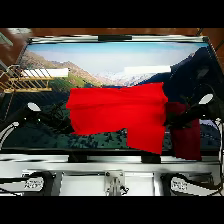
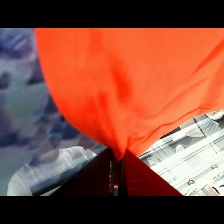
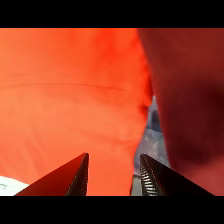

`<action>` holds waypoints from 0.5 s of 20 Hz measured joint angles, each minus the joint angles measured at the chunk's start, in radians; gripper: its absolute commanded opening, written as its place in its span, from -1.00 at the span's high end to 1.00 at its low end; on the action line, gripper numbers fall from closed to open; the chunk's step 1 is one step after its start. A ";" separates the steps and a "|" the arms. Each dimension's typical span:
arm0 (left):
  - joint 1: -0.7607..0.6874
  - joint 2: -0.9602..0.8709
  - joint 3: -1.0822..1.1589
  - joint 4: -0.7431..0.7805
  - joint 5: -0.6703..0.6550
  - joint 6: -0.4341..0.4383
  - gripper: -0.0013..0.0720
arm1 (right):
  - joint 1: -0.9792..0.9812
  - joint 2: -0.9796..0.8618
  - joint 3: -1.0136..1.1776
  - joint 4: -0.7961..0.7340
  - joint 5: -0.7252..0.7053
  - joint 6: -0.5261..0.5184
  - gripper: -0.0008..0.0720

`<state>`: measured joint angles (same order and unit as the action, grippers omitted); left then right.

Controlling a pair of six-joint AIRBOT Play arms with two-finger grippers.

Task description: Fold the shirts.

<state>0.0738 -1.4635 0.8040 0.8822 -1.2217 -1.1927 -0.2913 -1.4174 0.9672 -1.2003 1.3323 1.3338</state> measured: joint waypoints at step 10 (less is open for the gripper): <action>0.000 0.009 0.000 -0.002 0.013 0.003 0.88 | -0.001 -0.048 -0.047 0.026 -0.058 0.010 -0.20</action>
<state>0.0742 -1.4548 0.8040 0.8806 -1.2087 -1.1892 -0.2924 -1.4651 0.9199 -1.1748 1.2739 1.3441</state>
